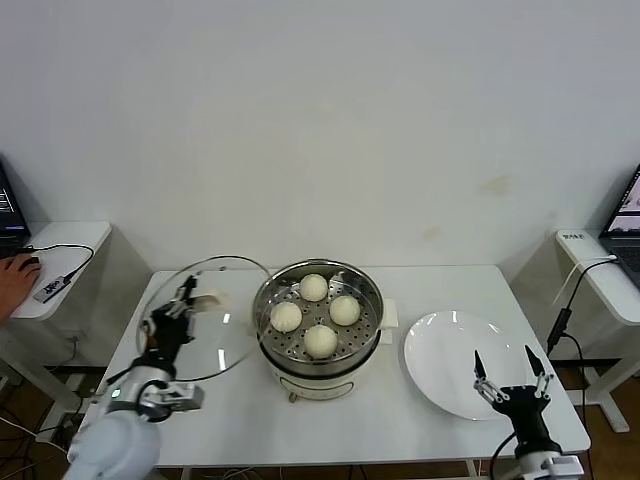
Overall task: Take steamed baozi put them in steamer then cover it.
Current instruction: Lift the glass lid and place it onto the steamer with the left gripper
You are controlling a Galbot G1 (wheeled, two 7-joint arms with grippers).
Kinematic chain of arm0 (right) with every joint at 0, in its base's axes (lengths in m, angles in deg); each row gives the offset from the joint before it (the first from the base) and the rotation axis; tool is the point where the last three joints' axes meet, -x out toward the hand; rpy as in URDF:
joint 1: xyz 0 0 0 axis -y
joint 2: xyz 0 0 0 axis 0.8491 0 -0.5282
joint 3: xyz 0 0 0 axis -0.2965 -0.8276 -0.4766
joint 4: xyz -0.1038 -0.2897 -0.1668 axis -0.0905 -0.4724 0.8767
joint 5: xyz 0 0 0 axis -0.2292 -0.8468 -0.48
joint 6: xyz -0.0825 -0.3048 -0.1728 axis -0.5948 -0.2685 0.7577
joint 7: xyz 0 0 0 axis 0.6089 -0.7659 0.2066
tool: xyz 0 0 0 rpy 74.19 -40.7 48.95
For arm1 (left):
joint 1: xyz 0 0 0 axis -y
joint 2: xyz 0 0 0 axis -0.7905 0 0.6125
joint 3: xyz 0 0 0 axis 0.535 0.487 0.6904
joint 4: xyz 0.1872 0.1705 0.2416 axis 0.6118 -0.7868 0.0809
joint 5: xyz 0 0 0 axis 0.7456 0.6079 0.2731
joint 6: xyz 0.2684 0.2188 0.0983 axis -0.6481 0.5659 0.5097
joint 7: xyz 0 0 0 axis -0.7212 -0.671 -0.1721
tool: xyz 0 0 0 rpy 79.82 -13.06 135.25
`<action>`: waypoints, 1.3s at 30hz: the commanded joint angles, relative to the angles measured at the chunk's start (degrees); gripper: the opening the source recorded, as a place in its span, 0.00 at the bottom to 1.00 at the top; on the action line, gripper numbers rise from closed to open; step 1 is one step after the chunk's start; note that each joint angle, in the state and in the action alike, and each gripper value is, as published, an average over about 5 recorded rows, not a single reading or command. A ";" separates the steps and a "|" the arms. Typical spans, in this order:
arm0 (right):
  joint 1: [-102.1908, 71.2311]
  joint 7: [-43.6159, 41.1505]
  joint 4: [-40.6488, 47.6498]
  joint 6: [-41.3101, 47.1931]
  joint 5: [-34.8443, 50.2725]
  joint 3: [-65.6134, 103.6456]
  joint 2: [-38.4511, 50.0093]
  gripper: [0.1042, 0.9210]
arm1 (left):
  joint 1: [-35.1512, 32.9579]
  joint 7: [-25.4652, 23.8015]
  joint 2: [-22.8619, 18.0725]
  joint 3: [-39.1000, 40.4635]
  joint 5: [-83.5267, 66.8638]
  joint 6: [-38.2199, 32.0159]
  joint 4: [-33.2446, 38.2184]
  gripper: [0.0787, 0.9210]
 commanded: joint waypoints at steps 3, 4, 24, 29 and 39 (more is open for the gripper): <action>0.81 0.66 3.19 -1.25 -9.71 -1.03 -1.92 0.88 | 16.61 -11.17 -10.10 21.00 23.71 7.75 -6.51 0.07; 0.98 0.66 3.36 -1.25 -10.13 -1.32 -2.04 0.88 | 17.69 -11.98 -11.51 21.40 25.48 7.77 -7.36 0.07; 1.28 0.97 4.94 -1.89 -12.98 -3.47 -3.23 0.88 | 23.84 -18.85 -25.67 26.94 34.82 10.62 -15.62 0.07; 1.39 0.97 5.23 -2.01 -12.94 -3.56 -3.09 0.88 | 23.33 -18.43 -26.87 27.01 35.56 10.50 -17.23 0.07; 1.34 0.94 5.62 -2.31 -13.03 -3.89 -2.94 0.88 | 21.87 -17.83 -27.32 26.82 35.58 10.21 -17.61 0.07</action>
